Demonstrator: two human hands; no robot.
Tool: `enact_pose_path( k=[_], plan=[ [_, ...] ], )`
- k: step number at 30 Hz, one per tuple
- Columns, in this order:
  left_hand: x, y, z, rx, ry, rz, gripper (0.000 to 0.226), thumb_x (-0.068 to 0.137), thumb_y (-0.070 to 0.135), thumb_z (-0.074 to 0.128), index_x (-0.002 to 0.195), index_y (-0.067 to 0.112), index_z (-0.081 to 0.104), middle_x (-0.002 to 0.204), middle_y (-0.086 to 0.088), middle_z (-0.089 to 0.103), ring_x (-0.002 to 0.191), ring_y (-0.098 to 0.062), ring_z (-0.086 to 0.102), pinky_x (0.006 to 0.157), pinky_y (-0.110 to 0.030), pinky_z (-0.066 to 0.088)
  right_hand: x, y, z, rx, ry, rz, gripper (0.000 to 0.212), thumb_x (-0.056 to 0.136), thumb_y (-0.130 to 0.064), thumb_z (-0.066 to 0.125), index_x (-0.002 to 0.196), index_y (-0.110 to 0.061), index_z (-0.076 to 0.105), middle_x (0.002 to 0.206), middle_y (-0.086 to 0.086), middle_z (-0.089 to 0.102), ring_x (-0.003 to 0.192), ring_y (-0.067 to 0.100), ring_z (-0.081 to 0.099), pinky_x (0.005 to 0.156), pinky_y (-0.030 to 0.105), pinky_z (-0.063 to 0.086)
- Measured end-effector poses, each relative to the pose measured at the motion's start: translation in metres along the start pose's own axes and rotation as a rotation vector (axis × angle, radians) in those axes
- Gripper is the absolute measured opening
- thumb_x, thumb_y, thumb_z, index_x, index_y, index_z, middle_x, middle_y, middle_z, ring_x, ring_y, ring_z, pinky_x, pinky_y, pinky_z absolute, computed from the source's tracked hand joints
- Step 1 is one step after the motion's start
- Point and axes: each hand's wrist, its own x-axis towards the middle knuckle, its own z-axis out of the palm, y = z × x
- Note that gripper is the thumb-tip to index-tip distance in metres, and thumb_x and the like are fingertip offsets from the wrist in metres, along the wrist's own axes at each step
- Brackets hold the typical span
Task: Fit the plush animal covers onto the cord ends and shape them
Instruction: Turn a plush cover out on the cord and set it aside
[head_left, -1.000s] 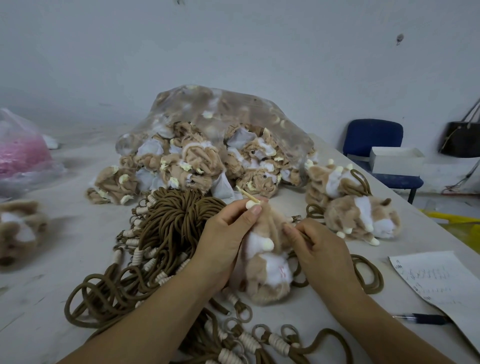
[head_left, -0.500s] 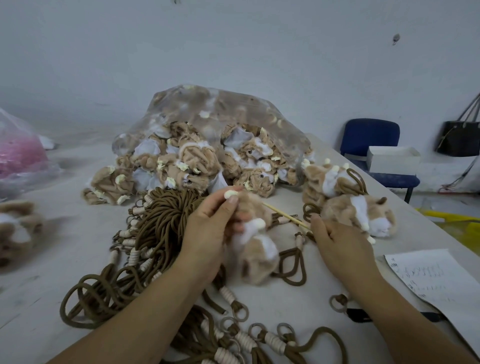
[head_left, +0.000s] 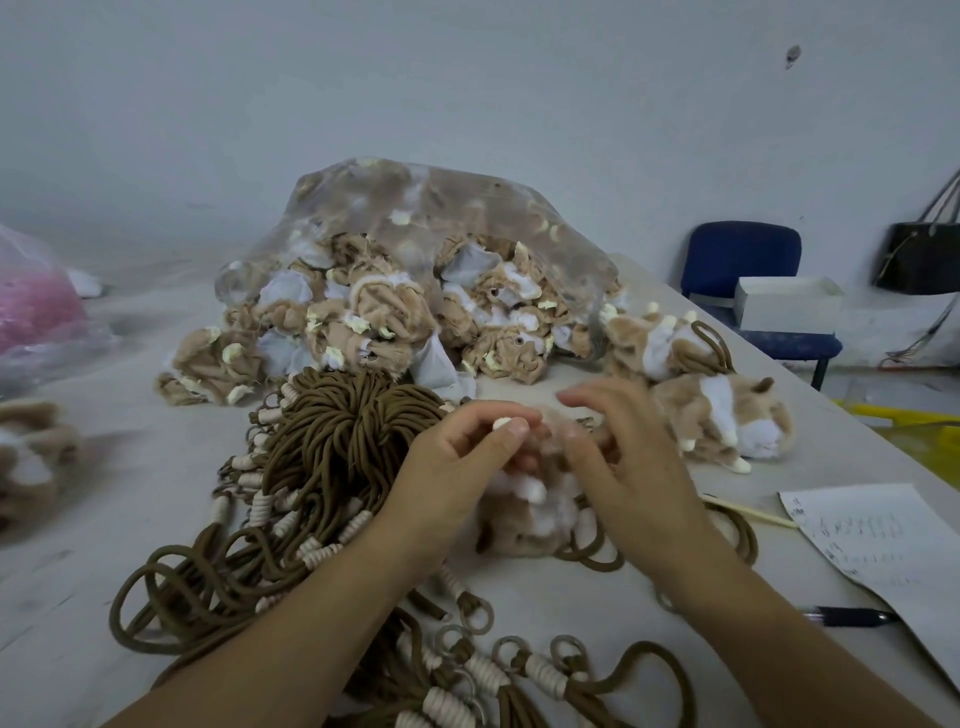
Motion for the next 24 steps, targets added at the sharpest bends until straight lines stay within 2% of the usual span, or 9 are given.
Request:
enact_pose_path(
  k=[3, 6, 8, 11, 13, 16, 18, 21, 24],
  plan=[
    [-0.002, -0.003, 0.000, 0.090, -0.027, 0.030, 0.019, 0.095, 0.012, 0.058, 0.098, 0.023, 0.074, 0.096, 0.000, 0.075, 0.092, -0.013, 0.071, 0.074, -0.019, 0.055, -0.002, -0.004, 0.011, 0.098, -0.187, 0.044, 0.019, 0.093, -0.043, 0.048, 0.111, -0.042, 0.054, 0.106, -0.020, 0.056, 0.100, -0.004, 0.053, 0.080, 0.013, 0.044],
    [-0.001, -0.005, 0.000, 0.180, 0.047, 0.060, 0.023, 0.096, 0.012, 0.058, 0.096, 0.029, 0.073, 0.091, 0.002, 0.074, 0.085, -0.009, 0.070, 0.071, -0.019, 0.055, -0.003, -0.002, 0.015, 0.075, -0.103, 0.046, 0.015, 0.093, -0.033, 0.055, 0.093, -0.048, 0.049, 0.095, -0.018, 0.056, 0.091, -0.002, 0.054, 0.071, 0.012, 0.043],
    [0.001, -0.006, 0.000, 0.234, 0.099, 0.075, 0.019, 0.095, 0.015, 0.060, 0.095, 0.031, 0.070, 0.093, 0.003, 0.071, 0.083, -0.010, 0.069, 0.071, -0.021, 0.055, -0.003, -0.002, 0.017, 0.045, -0.046, 0.013, 0.019, 0.094, -0.027, 0.056, 0.087, -0.043, 0.048, 0.090, -0.016, 0.053, 0.087, 0.000, 0.054, 0.068, 0.012, 0.042],
    [0.003, -0.008, -0.001, 0.316, 0.146, 0.018, 0.007, 0.092, 0.030, 0.064, 0.096, 0.035, 0.064, 0.097, 0.005, 0.067, 0.086, -0.010, 0.066, 0.074, -0.024, 0.054, -0.003, -0.004, 0.021, -0.021, 0.015, -0.101, 0.011, 0.094, -0.014, 0.058, 0.088, -0.022, 0.053, 0.088, -0.008, 0.050, 0.082, 0.004, 0.049, 0.068, 0.013, 0.040],
    [0.005, -0.007, -0.003, 0.317, 0.171, -0.040, 0.007, 0.089, 0.036, 0.065, 0.094, 0.033, 0.064, 0.091, 0.008, 0.068, 0.080, -0.003, 0.064, 0.069, -0.019, 0.050, -0.002, -0.005, 0.022, -0.048, 0.050, -0.139, 0.007, 0.092, -0.007, 0.058, 0.088, -0.012, 0.056, 0.090, -0.002, 0.051, 0.080, 0.004, 0.047, 0.069, 0.013, 0.039],
    [0.005, -0.003, -0.003, 0.203, 0.147, -0.085, 0.013, 0.091, 0.030, 0.064, 0.095, 0.019, 0.065, 0.075, 0.001, 0.068, 0.060, -0.007, 0.060, 0.054, -0.020, 0.046, -0.002, -0.005, 0.021, -0.056, 0.082, -0.172, 0.005, 0.091, -0.002, 0.059, 0.089, -0.006, 0.058, 0.094, 0.003, 0.053, 0.083, 0.005, 0.046, 0.073, 0.015, 0.040],
    [0.005, -0.001, -0.002, 0.073, 0.107, -0.094, 0.014, 0.093, 0.022, 0.062, 0.099, 0.010, 0.063, 0.071, -0.005, 0.069, 0.054, -0.014, 0.060, 0.049, -0.024, 0.048, -0.002, -0.005, 0.022, -0.058, 0.081, -0.182, 0.004, 0.090, -0.001, 0.060, 0.089, -0.005, 0.058, 0.095, 0.006, 0.054, 0.084, 0.007, 0.047, 0.074, 0.017, 0.041],
    [0.006, 0.001, -0.002, -0.154, 0.075, -0.119, 0.023, 0.085, 0.020, 0.065, 0.101, 0.004, 0.062, 0.078, -0.011, 0.070, 0.063, -0.019, 0.065, 0.058, -0.027, 0.055, -0.003, -0.006, 0.022, -0.034, 0.093, -0.149, 0.006, 0.090, -0.004, 0.061, 0.089, -0.009, 0.057, 0.094, 0.001, 0.053, 0.084, 0.003, 0.048, 0.074, 0.014, 0.042],
    [0.007, 0.002, -0.002, -0.287, 0.078, -0.145, 0.030, 0.077, 0.022, 0.064, 0.100, 0.003, 0.064, 0.080, -0.012, 0.071, 0.068, -0.017, 0.067, 0.062, -0.023, 0.056, -0.004, -0.007, 0.020, 0.017, 0.102, -0.065, 0.005, 0.095, -0.017, 0.056, 0.093, -0.022, 0.055, 0.093, -0.006, 0.053, 0.086, -0.001, 0.052, 0.072, 0.006, 0.039]
  ],
)
